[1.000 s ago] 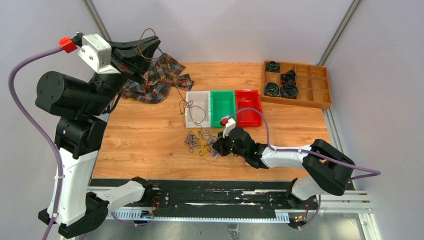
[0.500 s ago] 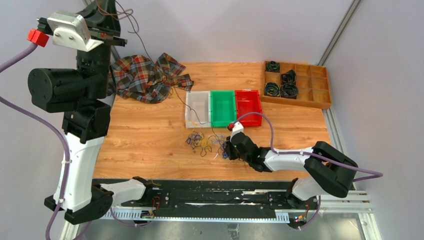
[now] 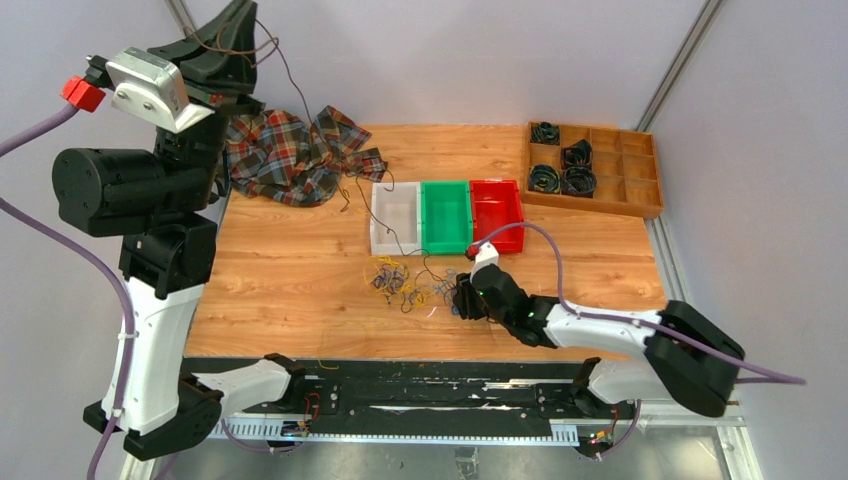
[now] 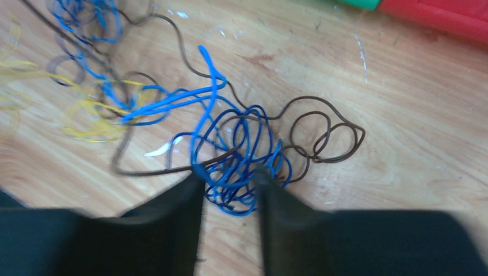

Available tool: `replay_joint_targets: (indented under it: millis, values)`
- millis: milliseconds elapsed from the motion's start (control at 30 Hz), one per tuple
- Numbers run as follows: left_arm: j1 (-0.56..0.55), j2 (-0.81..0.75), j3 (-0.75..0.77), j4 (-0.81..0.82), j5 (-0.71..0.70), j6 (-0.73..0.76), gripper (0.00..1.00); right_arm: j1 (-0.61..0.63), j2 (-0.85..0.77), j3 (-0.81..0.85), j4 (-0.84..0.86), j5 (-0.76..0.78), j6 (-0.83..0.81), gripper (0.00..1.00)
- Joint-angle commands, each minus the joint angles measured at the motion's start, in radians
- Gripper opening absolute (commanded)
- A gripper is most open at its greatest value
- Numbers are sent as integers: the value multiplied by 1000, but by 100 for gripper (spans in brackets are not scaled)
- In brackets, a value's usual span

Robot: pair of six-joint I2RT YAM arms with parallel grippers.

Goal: Untangle the cables
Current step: Untie the cable.

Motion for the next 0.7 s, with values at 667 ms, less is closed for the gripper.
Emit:
replay_joint_targets:
  millis: [667]
  values:
    - [-5, -43, -65, -188, 374, -234, 1, 37, 31, 424, 295, -359, -139, 72]
